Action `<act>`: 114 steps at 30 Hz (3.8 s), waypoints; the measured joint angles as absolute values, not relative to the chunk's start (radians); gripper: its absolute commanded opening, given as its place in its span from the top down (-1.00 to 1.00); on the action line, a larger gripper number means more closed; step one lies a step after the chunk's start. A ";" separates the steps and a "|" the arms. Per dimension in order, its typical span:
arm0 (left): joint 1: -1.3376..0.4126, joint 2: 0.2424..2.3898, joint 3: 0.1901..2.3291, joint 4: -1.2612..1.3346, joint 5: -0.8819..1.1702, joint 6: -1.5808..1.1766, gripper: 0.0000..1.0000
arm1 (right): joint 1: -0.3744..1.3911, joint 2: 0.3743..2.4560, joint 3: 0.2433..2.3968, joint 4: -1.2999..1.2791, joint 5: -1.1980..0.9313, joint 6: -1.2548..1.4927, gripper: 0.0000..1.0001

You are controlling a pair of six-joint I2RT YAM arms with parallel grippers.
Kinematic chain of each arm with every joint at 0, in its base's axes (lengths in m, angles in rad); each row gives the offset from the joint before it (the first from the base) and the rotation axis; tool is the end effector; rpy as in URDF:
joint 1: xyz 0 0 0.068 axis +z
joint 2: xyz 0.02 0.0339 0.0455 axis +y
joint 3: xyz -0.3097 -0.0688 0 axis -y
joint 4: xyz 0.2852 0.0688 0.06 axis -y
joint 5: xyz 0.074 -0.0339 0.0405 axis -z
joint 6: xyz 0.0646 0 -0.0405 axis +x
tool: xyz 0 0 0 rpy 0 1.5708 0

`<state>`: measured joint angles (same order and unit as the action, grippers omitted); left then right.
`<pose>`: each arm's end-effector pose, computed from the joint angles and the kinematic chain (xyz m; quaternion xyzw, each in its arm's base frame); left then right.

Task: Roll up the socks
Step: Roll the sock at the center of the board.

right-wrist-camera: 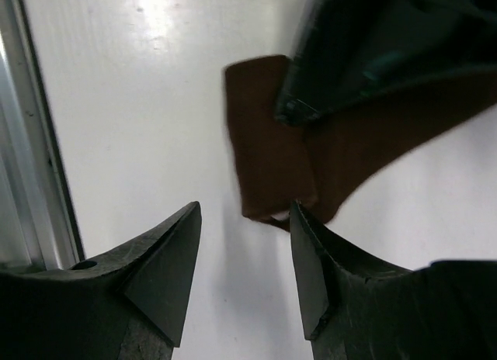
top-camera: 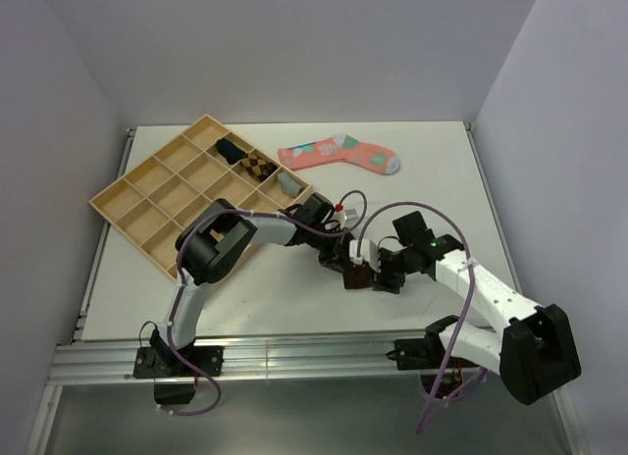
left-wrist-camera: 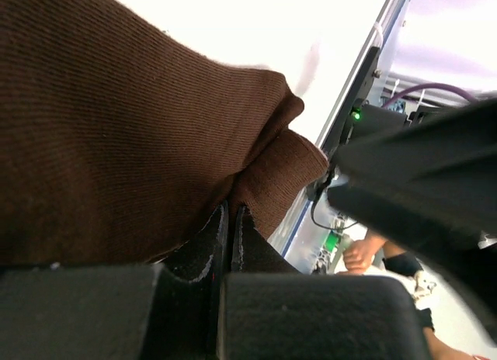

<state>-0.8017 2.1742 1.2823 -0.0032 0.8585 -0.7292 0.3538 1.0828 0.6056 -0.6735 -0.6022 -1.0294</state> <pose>0.3086 -0.3891 0.0935 -0.1690 -0.8523 0.4920 0.0547 0.1820 0.1062 0.1932 -0.6433 0.6800 0.2077 0.2840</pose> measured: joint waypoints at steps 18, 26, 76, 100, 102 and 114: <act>-0.795 2.204 1.344 -0.104 0.889 -0.691 0.99 | 0.526 1.136 0.549 -0.536 -0.471 -1.054 -0.09; -0.786 2.206 1.343 -0.094 0.898 -0.699 0.92 | 0.534 1.216 0.572 -0.507 -0.447 -1.053 0.41; -0.767 2.015 0.933 0.521 0.386 -0.959 0.57 | 0.361 2.004 1.242 -1.170 -0.738 -0.837 0.66; -0.850 1.673 0.618 0.604 0.237 -0.687 0.14 | 0.317 2.073 1.262 -1.201 -0.786 -0.731 0.67; -0.873 1.665 0.644 0.593 0.242 -0.632 0.11 | 0.317 2.073 1.264 -1.203 -0.783 -0.734 0.67; -0.900 1.749 0.807 0.531 0.338 -0.395 0.01 | 0.318 2.086 1.286 -1.228 -0.770 -0.752 0.67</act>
